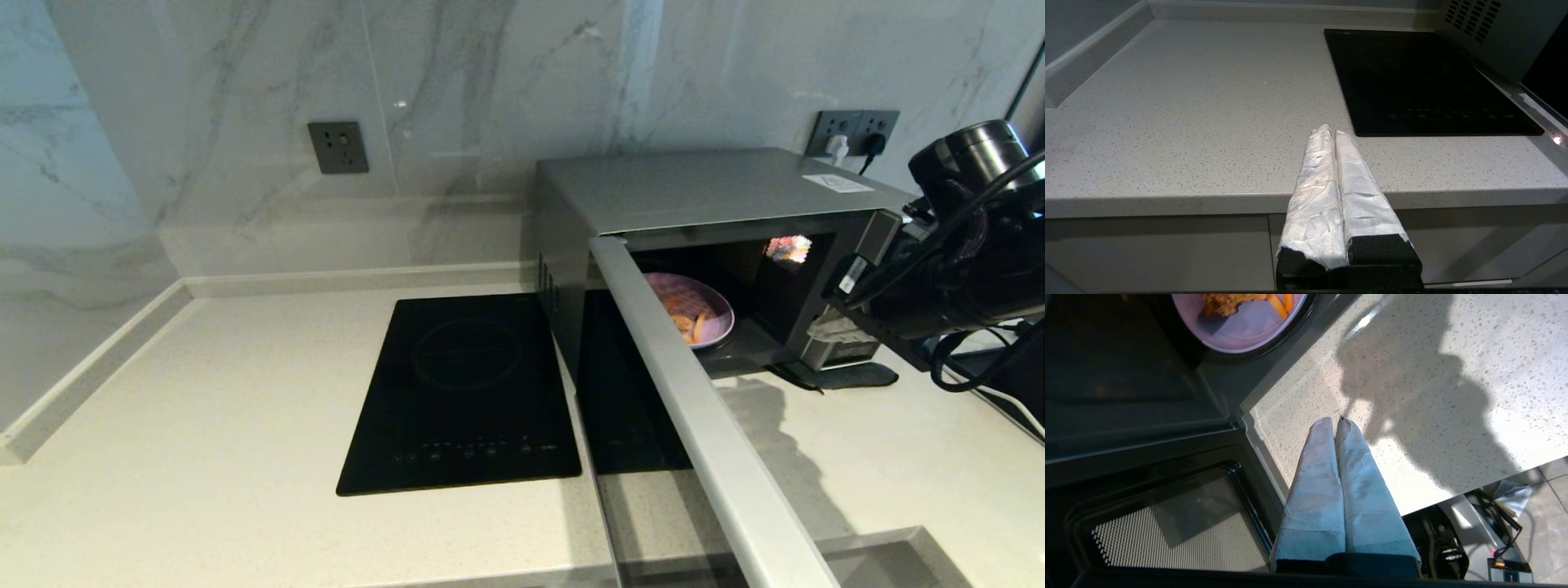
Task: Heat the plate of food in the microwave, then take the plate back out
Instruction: Open the microwave oven
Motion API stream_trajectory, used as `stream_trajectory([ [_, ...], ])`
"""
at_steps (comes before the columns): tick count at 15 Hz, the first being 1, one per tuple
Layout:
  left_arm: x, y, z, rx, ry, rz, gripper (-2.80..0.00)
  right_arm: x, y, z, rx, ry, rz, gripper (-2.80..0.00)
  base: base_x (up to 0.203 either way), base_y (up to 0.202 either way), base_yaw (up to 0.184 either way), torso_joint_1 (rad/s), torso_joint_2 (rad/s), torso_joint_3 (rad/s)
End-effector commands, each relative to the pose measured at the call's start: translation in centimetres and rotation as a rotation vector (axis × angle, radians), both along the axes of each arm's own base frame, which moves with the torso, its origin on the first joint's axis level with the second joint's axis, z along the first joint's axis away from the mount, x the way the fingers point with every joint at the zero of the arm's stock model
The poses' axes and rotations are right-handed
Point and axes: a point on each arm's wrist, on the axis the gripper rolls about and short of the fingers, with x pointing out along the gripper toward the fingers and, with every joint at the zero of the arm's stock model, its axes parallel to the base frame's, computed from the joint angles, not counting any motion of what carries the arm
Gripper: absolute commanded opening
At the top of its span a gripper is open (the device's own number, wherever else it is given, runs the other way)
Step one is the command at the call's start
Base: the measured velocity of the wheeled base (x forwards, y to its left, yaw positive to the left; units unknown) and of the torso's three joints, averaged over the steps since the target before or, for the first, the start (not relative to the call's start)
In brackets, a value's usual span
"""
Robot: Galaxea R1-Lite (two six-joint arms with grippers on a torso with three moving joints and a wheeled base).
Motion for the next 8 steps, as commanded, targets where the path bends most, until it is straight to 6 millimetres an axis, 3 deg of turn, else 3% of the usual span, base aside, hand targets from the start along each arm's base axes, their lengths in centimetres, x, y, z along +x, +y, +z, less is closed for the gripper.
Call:
stream_trajectory([
  [1, 0.0, 0.0, 0.0, -0.001, 0.001, 0.001, -2.8, 0.6, -0.4, -0.2, 0.006, 0.006, -0.017, -2.8, 0.0, 0.0, 0.0, 0.0, 0.0, 0.0],
  [3, 0.0, 0.0, 0.0, -0.001, 0.001, 0.001, -2.8, 1.0, -0.4, -0.4, 0.0, 0.014, -0.019, -2.8, 0.0, 0.0, 0.0, 0.0, 0.0, 0.0],
  [4, 0.0, 0.0, 0.0, -0.001, 0.001, 0.001, -2.8, 1.3, -0.4, -0.7, -0.005, 0.023, -0.02, 0.0, 0.0, 0.0, 0.0, 0.0, 0.0, 0.0],
  [8, 0.0, 0.0, 0.0, -0.001, 0.001, 0.001, -2.8, 3.1, -0.2, -1.2, -0.008, 0.031, -0.026, 0.0, 0.0, 0.0, 0.0, 0.0, 0.0, 0.0],
])
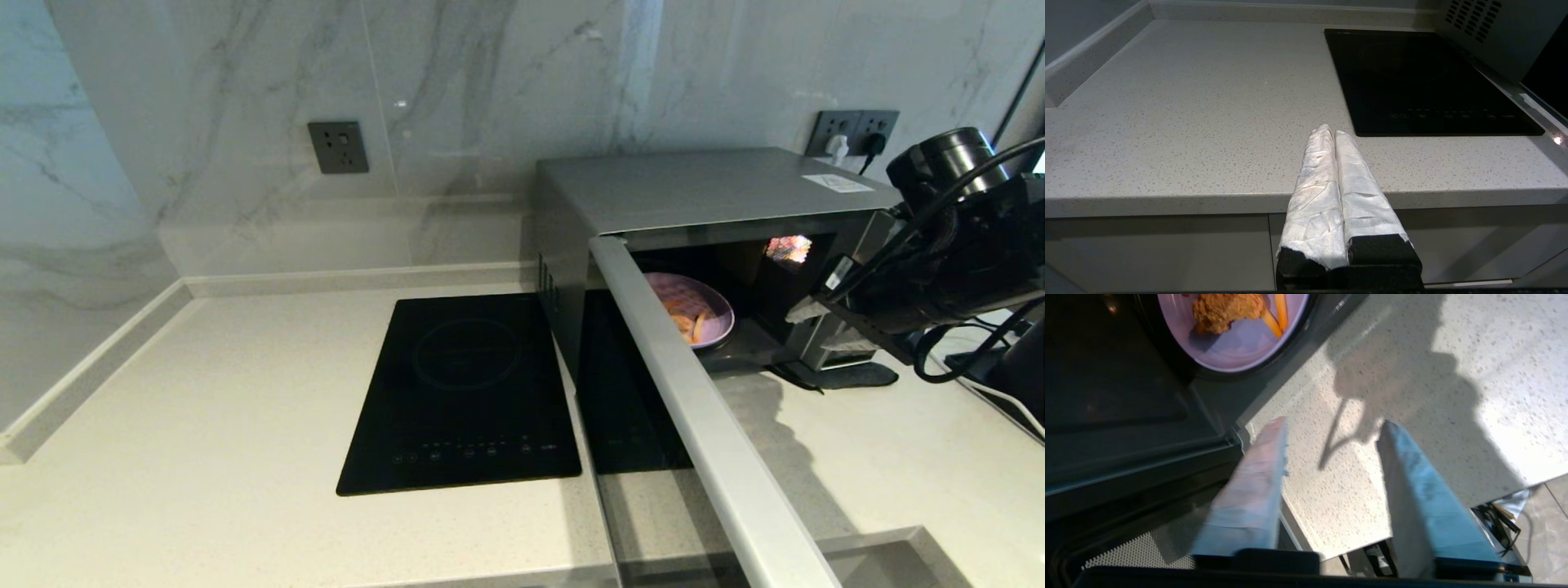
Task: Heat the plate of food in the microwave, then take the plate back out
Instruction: Open the microwave oven, then take the plate out of the microwave
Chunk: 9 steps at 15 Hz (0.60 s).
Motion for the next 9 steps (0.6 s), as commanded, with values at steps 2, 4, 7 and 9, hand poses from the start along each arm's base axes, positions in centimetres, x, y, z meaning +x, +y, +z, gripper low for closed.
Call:
stream_trajectory([
  [2, 0.0, 0.0, 0.0, -0.001, 0.001, 0.001, -2.8, 2.5, 0.3, -1.2, 0.01, 0.029, -0.014, 0.0, 0.0, 0.0, 0.0, 0.0, 0.0, 0.0],
  [4, 0.0, 0.0, 0.0, -0.001, 0.001, 0.001, -2.8, 3.9, 0.5, -1.5, 0.044, 0.054, -0.057, 0.0, 0.0, 0.0, 0.0, 0.0, 0.0, 0.0],
  [7, 0.0, 0.0, 0.0, -0.001, 0.001, 0.001, -2.8, 5.8, 0.8, -1.3, 0.108, 0.107, -0.143, 0.0, 0.0, 0.0, 0.0, 0.0, 0.0, 0.0],
  [9, 0.0, 0.0, 0.0, -0.001, 0.001, 0.001, -2.8, 7.0, 1.0, -2.1, 0.136, 0.158, -0.187, 0.0, 0.0, 0.0, 0.0, 0.0, 0.0, 0.0],
])
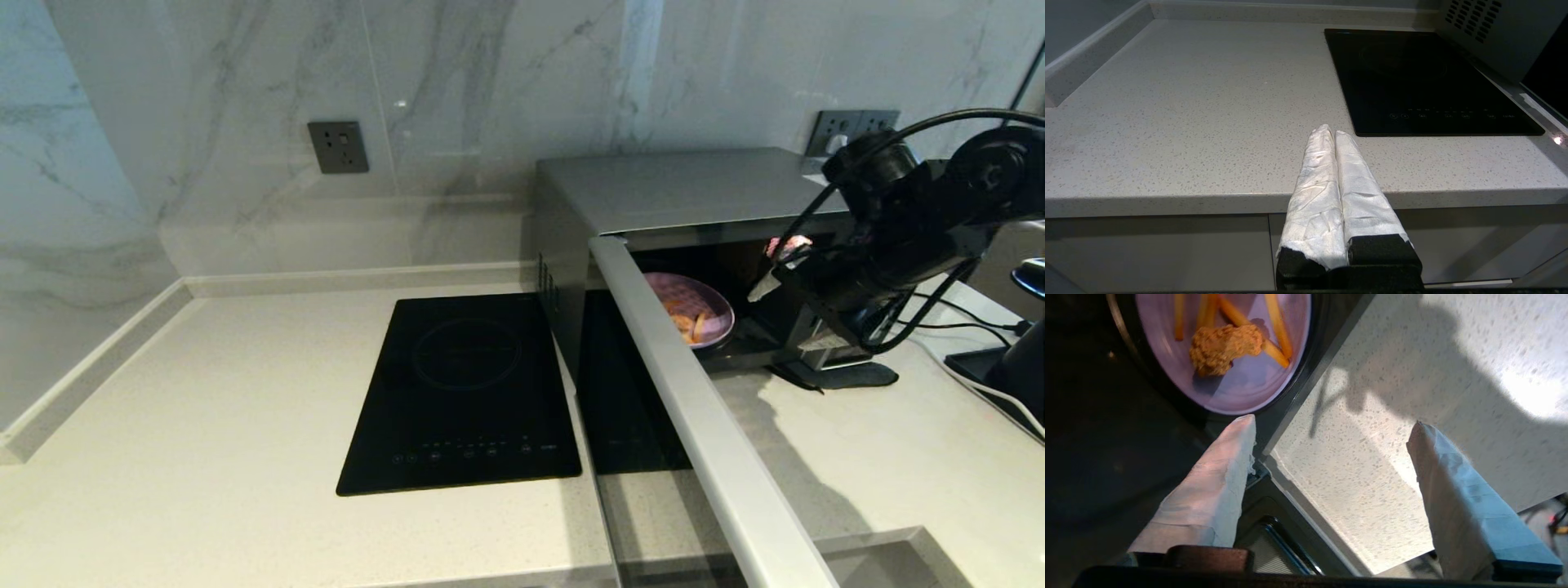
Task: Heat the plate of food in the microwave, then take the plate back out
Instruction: Take the plate out of the microwave
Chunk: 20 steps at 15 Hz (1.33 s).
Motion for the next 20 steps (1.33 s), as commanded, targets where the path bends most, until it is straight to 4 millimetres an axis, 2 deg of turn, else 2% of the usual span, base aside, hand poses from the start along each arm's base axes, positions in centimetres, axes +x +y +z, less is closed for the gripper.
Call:
stream_trajectory([
  [1, 0.0, 0.0, 0.0, -0.001, 0.001, 0.001, -2.8, 2.1, 0.4, -2.0, 0.022, 0.069, -0.033, 0.0, 0.0, 0.0, 0.0, 0.0, 0.0, 0.0],
  [6, 0.0, 0.0, 0.0, -0.001, 0.001, 0.001, -2.8, 3.5, 0.6, -3.9, 0.031, 0.095, -0.041, 0.0, 0.0, 0.0, 0.0, 0.0, 0.0, 0.0],
  [11, 0.0, 0.0, 0.0, -0.001, 0.001, 0.001, -2.8, 4.8, 0.8, -4.0, 0.051, -0.004, -0.026, 0.0, 0.0, 0.0, 0.0, 0.0, 0.0, 0.0],
  [20, 0.0, 0.0, 0.0, -0.001, 0.001, 0.001, -2.8, 6.3, 0.9, -6.6, 0.044, -0.033, -0.028, 0.0, 0.0, 0.0, 0.0, 0.0, 0.0, 0.0],
])
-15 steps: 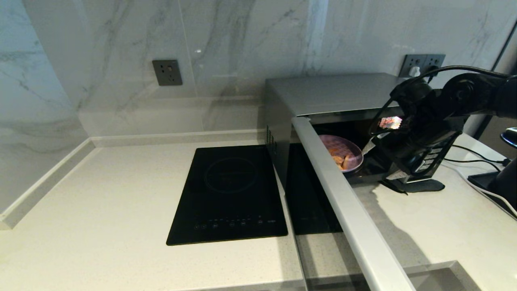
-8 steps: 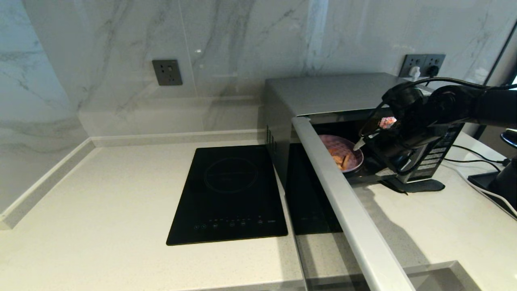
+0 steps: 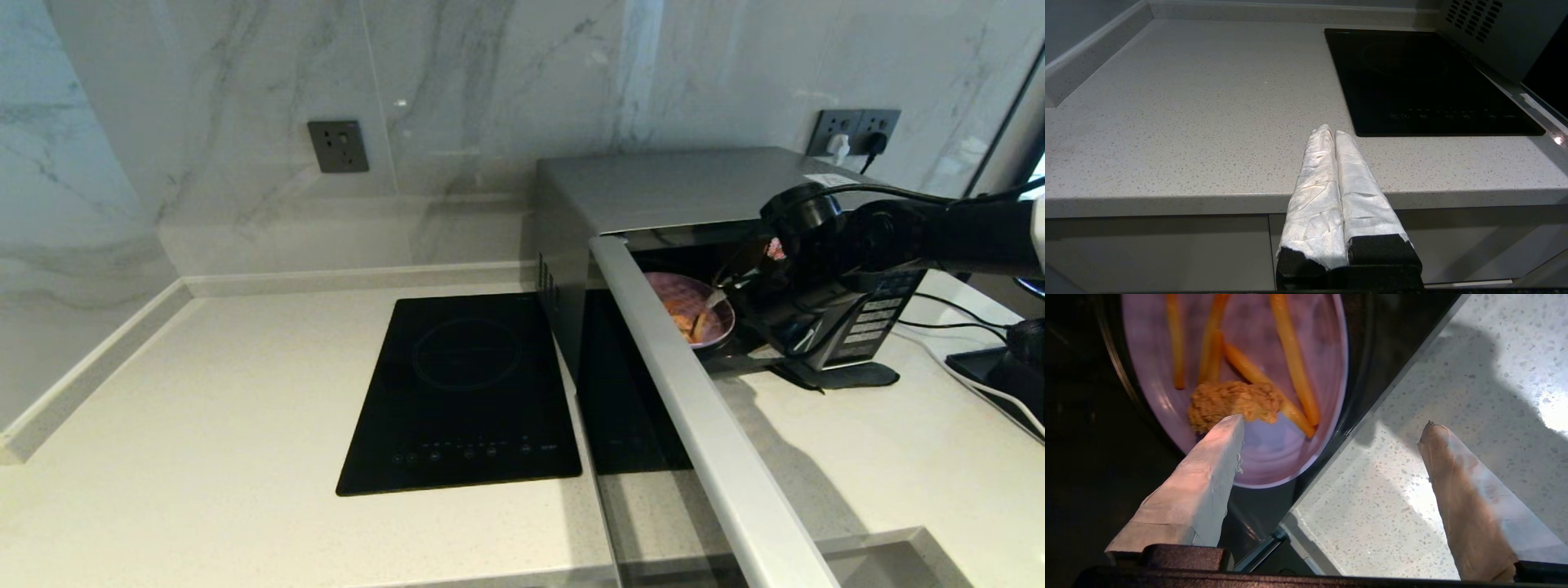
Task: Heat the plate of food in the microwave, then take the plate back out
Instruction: Take the plate out of the microwave
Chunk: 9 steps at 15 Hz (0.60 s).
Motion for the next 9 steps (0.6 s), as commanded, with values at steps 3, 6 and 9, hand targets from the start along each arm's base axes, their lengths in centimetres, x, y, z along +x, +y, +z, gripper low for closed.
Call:
stream_trajectory([
  [3, 0.0, 0.0, 0.0, -0.001, 0.001, 0.001, -2.8, 0.6, 0.1, -1.6, -0.003, 0.041, -0.006, 0.0, 0.0, 0.0, 0.0, 0.0, 0.0, 0.0],
  [6, 0.0, 0.0, 0.0, -0.001, 0.001, 0.001, -2.8, 1.0, 0.1, -2.7, -0.006, 0.066, -0.007, 0.0, 0.0, 0.0, 0.0, 0.0, 0.0, 0.0],
  [9, 0.0, 0.0, 0.0, -0.001, 0.001, 0.001, -2.8, 1.1, 0.1, -3.4, -0.008, 0.083, -0.007, 0.0, 0.0, 0.0, 0.0, 0.0, 0.0, 0.0],
])
